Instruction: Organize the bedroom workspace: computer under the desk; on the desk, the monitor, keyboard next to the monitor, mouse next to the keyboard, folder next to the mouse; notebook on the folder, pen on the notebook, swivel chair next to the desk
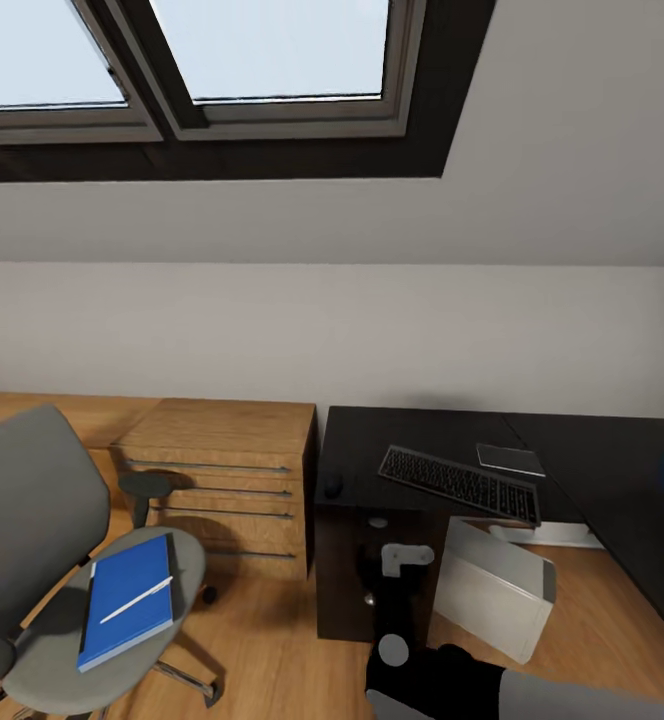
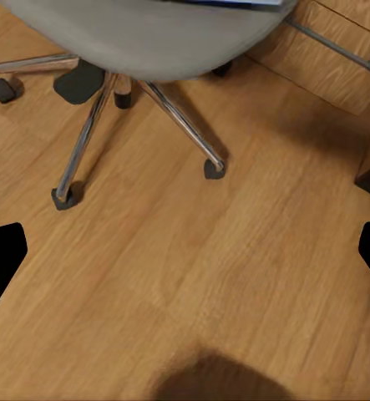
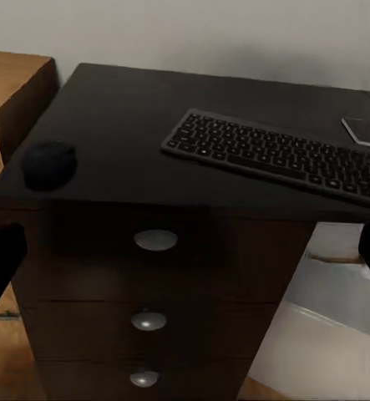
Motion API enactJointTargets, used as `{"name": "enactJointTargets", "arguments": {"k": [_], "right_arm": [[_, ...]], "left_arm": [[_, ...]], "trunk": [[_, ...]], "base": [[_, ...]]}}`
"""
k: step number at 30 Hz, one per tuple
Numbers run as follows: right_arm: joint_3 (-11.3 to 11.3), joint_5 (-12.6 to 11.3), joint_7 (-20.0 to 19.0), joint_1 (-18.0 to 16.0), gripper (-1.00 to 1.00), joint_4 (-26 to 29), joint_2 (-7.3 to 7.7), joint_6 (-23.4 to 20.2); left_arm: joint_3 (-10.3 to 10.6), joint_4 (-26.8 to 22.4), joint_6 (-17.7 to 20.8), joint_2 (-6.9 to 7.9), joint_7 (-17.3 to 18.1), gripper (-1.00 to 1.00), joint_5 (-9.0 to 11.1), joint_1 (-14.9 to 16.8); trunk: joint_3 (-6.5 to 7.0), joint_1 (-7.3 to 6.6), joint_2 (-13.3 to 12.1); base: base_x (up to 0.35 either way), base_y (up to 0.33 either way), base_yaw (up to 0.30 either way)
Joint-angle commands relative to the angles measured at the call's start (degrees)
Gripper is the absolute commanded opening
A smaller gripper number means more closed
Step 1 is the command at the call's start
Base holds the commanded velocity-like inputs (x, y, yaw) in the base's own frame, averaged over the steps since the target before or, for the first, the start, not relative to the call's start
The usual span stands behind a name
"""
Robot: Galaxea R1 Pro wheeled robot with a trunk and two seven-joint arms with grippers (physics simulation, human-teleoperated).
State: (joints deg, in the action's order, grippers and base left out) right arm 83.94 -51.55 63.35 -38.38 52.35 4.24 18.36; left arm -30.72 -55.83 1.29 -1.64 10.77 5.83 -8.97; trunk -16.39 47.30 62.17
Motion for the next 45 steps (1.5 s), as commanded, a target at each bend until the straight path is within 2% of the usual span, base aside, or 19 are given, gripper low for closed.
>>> {"name": "enactJointTargets", "arguments": {"k": [1, 3, 4, 8, 11, 12, 17, 18, 22, 23, 24, 30, 45], "right_arm": [[0.9, -0.4, 0.2, 0.2, 1.0, -2.5, -0.87, 1.6], [1.6, -0.5, 0.1, 1.2, 1.0, -7.2, -2.47, 3.9], [2.1, -0.6, 0.0, 2.6, 1.0, -11.4, -3.74, 5.7], [2.6, -1.0, -0.9, 4.8, 1.0, -18.3, -5.22, 8.7], [2.8, -2.7, -4.0, 5.9, 1.0, -23.0, -5.8, 11.5], [2.9, -4.8, -8.2, 6.8, 1.0, -26.1, -5.94, 12.7], [2.9, -9.7, -18.6, 8.2, 1.0, -32.4, -6.14, 13.7], [2.9, -15.1, -30.3, 8.9, 1.0, -38.5, -6.22, 14.0], [2.9, -18.9, -36.6, 9.5, 1.0, -41.1, -6.15, 14.2], [2.9, -21.2, -39.5, 10.4, 1.0, -42.1, -6.14, 14.5], [2.9, -21.8, -40.2, 10.8, 1.0, -42.4, -6.2, 14.5], [3.0, -22.7, -41.2, 11.6, 1.0, -42.7, -6.45, 14.7], [3.0, -22.9, -41.5, 11.8, 1.0, -42.7, -6.68, 14.8]], "left_arm": [[0.1, -1.0, 1.3, -0.03, 0.4, 1.0, 0.6, 0.0], [0.5, -3.0, 3.4, 0.0, 0.3, 1.0, 0.6, 0.0], [0.8, -5.1, 4.9, 0.04, 0.2, 1.0, 0.6, 0.0], [1.1, -8.2, 6.7, 0.1, 0.1, 1.0, 0.5, 0.0], [1.3, -9.6, 7.4, 0.08, 0.0, 1.0, 0.5, 0.1], [1.5, -9.4, 7.6, -0.01, -0.2, 1.0, 0.5, 0.1], [1.7, -4.8, 7.1, 0.04, -1.2, 1.0, 0.5, 0.1], [1.8, 1.1, 2.4, 0.0, -1.7, 1.0, 0.5, 0.1], [2.0, 4.3, -4.3, -0.19, -1.7, 1.0, 0.4, 0.1], [3.3, 7.7, -9.6, -0.22, -1.9, 1.0, 0.4, 0.1], [3.7, 8.7, -11.1, -0.2, -2.0, 1.0, 0.4, 0.1], [4.4, 10.2, -13.3, -0.19, -2.1, 1.0, 0.4, 0.1], [4.5, 10.5, -13.8, -0.21, -2.2, 1.0, 0.4, 0.1]], "trunk": [[0.12, -0.22, -0.4], [0.48, -0.66, -1.2], [0.66, -0.88, -1.6], [1.38, -1.76, -3.2], [1.92, -2.41, -4.4], [2.1, -2.63, -4.8], [3.0, -3.73, -6.8], [3.18, -3.95, -7.2], [3.89, -4.83, -8.8], [4.07, -5.05, -9.2], [4.25, -5.27, -9.6], [5.33, -6.59, -12.0], [7.79, -9.88, -18.0]], "base": [[0.0, 0.0, 0.0], [0.0, 0.0, 0.0], [0.0, 0.0, 0.0], [0.0, 0.0, 0.0], [0.0, 0.0, 0.0], [0.0, 0.0, 0.0], [0.0, 0.0, 0.0], [0.0, 0.0, 0.0], [0.0, 0.0, 0.0], [0.0, 0.0, 0.0], [0.0, 0.0, 0.0], [-0.083, 0.0, 0.0], [-0.306, -0.057, 0.0]]}}
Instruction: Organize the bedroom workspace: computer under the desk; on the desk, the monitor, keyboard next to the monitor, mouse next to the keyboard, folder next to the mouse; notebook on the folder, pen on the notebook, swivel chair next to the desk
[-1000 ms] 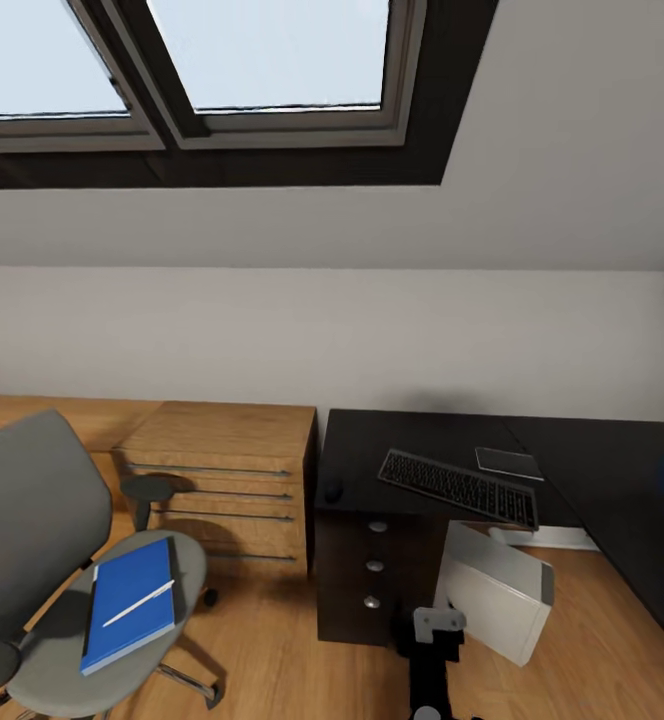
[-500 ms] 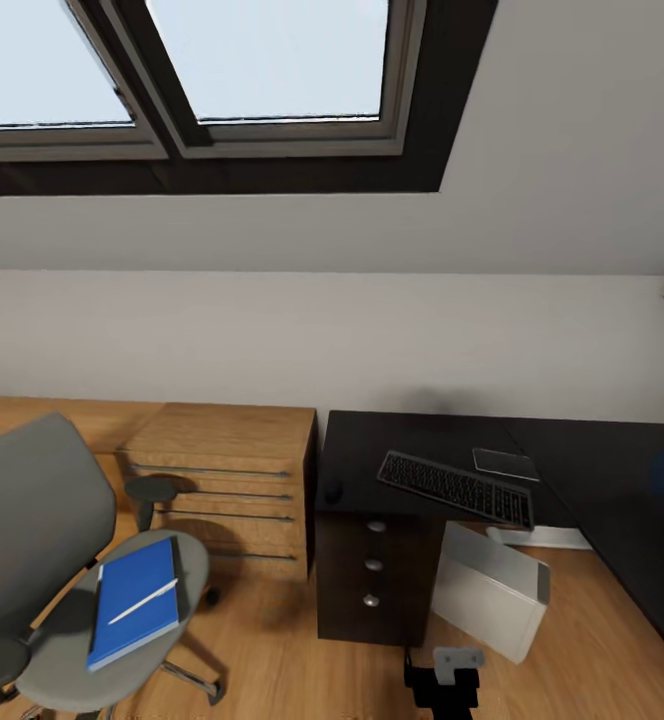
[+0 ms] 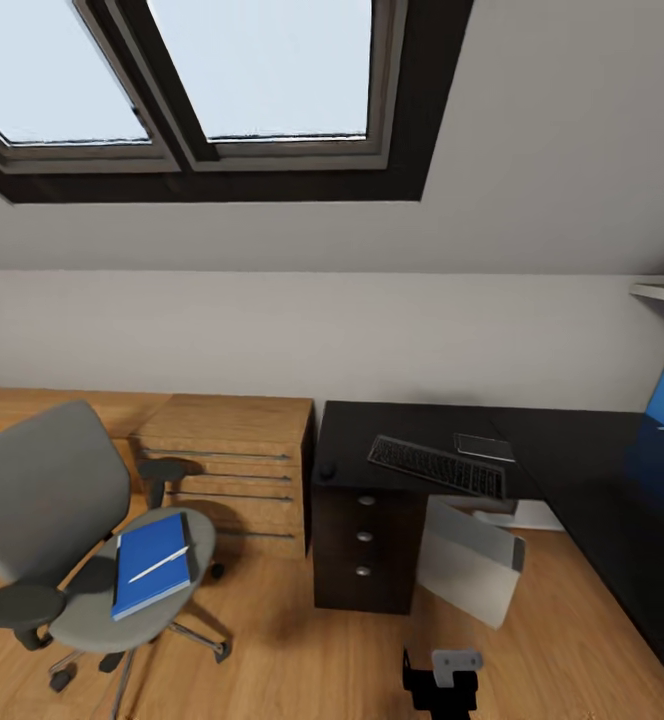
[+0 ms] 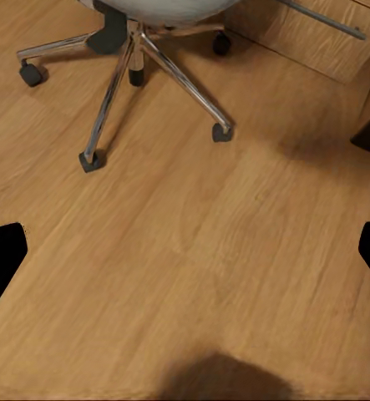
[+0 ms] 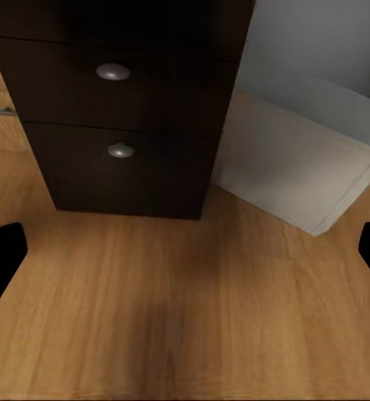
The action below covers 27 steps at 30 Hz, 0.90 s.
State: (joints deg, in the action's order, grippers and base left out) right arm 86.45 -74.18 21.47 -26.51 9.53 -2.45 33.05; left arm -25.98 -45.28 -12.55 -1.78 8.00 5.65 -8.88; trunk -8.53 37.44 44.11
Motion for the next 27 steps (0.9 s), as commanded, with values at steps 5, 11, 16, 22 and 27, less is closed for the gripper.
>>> {"name": "enactJointTargets", "arguments": {"k": [5, 11, 16, 22, 27], "right_arm": [[0.5, -0.2, 0.4, 0.0, 1.0, 0.1, -0.21, 0.1], [0.5, -0.2, 0.4, 0.0, 1.0, 0.0, -0.19, 0.1], [0.5, -0.2, 0.4, 0.0, 1.0, 0.0, -0.25, 0.0], [0.5, -0.2, 0.4, 0.0, 1.0, 0.0, -0.27, 0.0], [0.5, -0.3, 0.4, 0.0, 1.0, 0.0, -0.25, 0.0]], "left_arm": [[-0.2, -0.1, 0.1, -0.06, 0.5, 1.0, 0.6, 0.0], [-0.2, -0.1, 0.1, -0.04, 0.6, 1.0, 0.6, 0.0], [-0.3, -0.1, 0.0, 0.03, 0.7, 1.0, 0.6, 0.0], [-0.3, -0.1, 0.1, 0.08, 0.7, 1.0, 0.6, 0.0], [-0.3, 0.0, 0.2, 0.15, 0.7, 1.0, 0.6, 0.0]], "trunk": [[0.78, -1.12, -2.0], [1.84, -2.44, -4.4], [2.74, -3.54, -6.4], [3.82, -4.86, -8.8], [4.72, -5.95, -10.8]], "base": [[-0.289, -0.222, 0.0], [-0.285, -0.233, 0.0], [-0.333, -0.044, 0.0], [-0.342, -0.01, 0.0], [-0.344, -0.002, 0.0]]}}
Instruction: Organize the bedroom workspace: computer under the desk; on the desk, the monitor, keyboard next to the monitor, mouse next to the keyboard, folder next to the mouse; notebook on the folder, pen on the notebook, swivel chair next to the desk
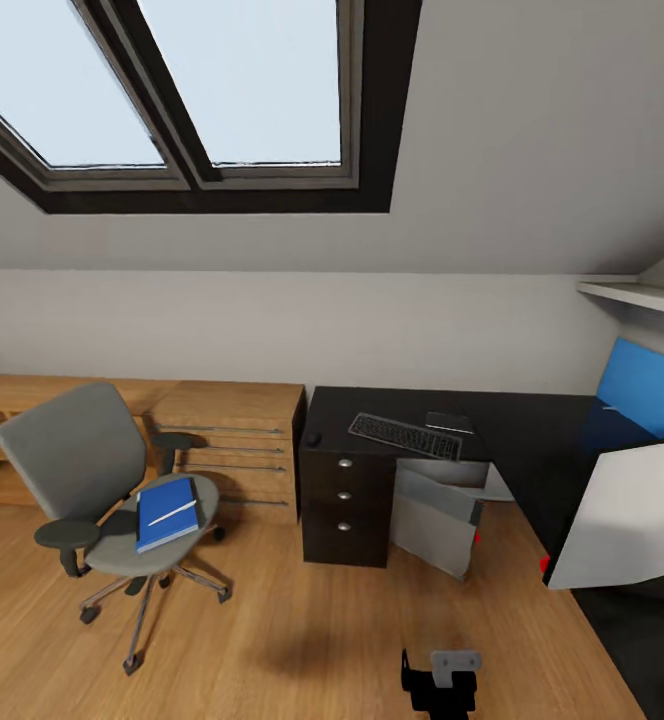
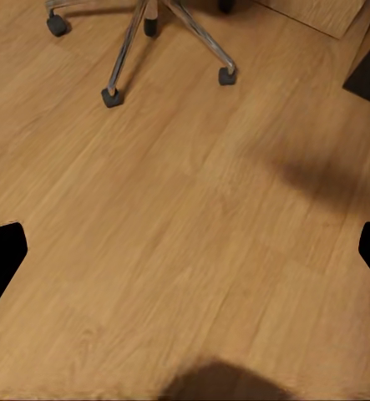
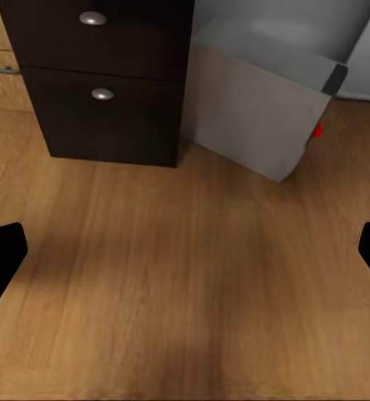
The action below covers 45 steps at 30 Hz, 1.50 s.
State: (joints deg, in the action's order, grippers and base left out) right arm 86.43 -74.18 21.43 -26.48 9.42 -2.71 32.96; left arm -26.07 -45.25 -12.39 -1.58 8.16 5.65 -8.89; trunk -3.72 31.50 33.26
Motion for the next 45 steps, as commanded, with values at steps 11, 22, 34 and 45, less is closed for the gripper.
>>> {"name": "enactJointTargets", "arguments": {"k": [11, 22, 34, 45], "right_arm": [[0.6, -0.1, 0.3, -0.1, 1.0, 0.1, -0.07, 0.1], [0.6, 0.0, 0.3, -0.1, 1.0, 0.1, -0.03, 0.0], [0.6, 0.0, 0.3, -0.1, 1.0, 0.1, -0.01, 0.0], [0.5, 0.0, 0.3, -0.1, 1.0, 0.1, -0.01, 0.1]], "left_arm": [[0.0, 0.1, 0.4, -0.01, 0.5, 1.0, 0.5, 0.0], [0.0, 0.2, 0.4, -0.08, 0.5, 1.0, -1.0, 0.0], [0.1, 0.6, 0.4, -0.22, 0.5, 1.0, -1.8, 0.0], [0.1, 0.7, 0.1, -0.19, 0.3, 1.0, -1.9, 0.0]], "trunk": [[1.88, -2.43, -4.3], [3.86, -4.85, -8.7], [4.57, -5.72, -10.3], [4.57, -5.72, -10.3]], "base": [[-0.345, 0.0, 0.0], [-0.345, 0.0, 0.0], [-0.345, -0.007, 0.0], [-0.178, -0.072, 0.0]]}}
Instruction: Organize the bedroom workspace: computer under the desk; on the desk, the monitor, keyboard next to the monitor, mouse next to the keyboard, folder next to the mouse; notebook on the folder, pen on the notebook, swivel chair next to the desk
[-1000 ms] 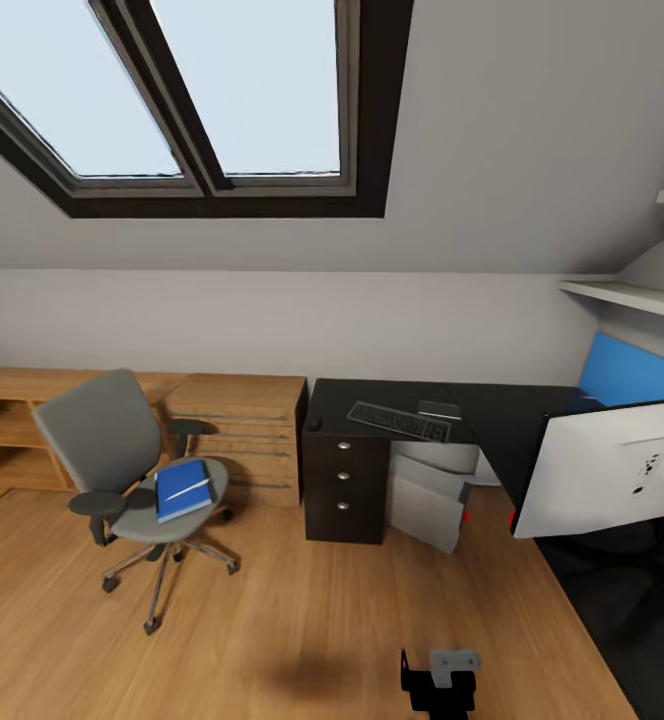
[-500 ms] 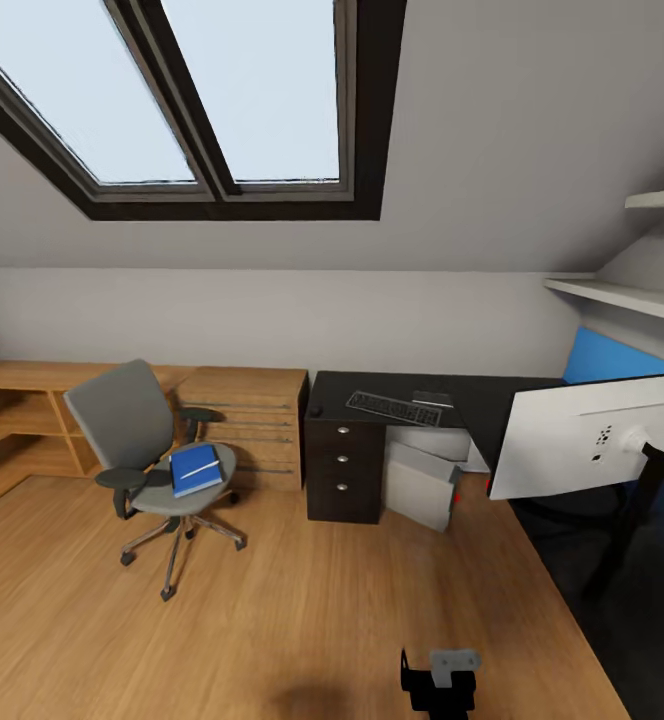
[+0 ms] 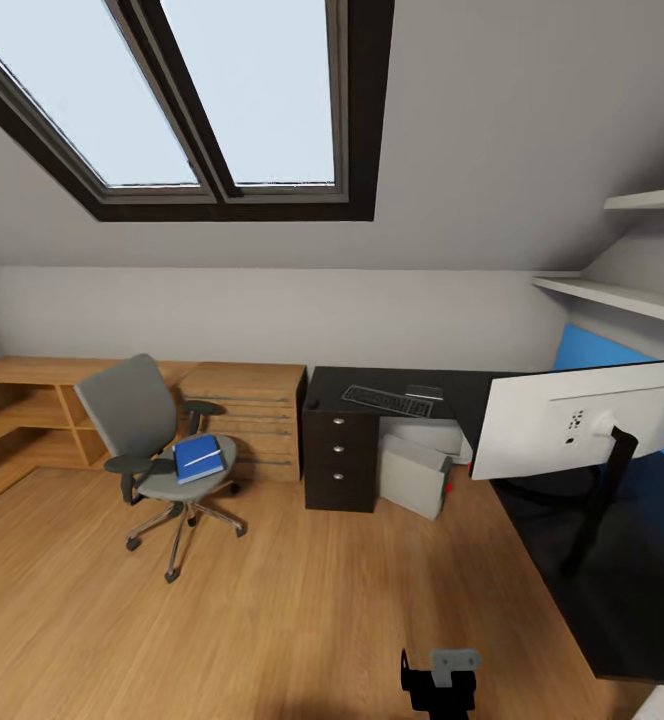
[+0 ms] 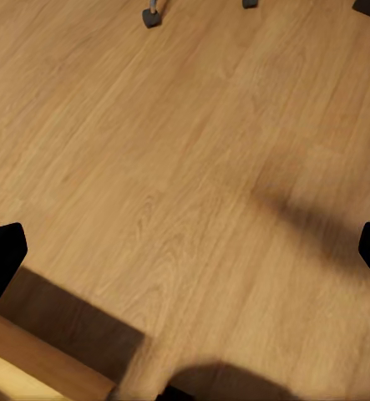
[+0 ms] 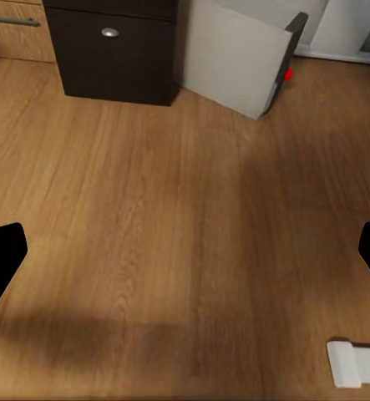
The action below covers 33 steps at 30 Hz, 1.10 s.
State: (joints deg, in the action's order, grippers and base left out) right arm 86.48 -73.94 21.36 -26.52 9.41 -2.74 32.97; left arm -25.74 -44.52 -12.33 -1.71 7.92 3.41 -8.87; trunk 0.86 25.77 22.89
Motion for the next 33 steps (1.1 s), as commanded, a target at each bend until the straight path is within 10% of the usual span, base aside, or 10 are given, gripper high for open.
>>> {"name": "enactJointTargets", "arguments": {"k": [1, 33], "right_arm": [[0.5, -0.3, 0.4, 0.0, 1.0, 0.1, 0.01, 0.1], [0.5, -0.3, 0.4, 0.0, 1.0, 0.1, -0.07, 0.1]], "left_arm": [[-0.3, 0.0, 0.0, -0.06, 0.5, 1.0, 0.4, 0.0], [-0.4, -0.1, -0.1, 0.04, 0.4, 1.0, 0.5, 0.0]], "trunk": [[-0.01, 0.02, 0.0], [-0.7, 0.02, 0.0]], "base": [[-0.029, -0.014, 0.0], [-0.149, -0.05, -0.157]]}}
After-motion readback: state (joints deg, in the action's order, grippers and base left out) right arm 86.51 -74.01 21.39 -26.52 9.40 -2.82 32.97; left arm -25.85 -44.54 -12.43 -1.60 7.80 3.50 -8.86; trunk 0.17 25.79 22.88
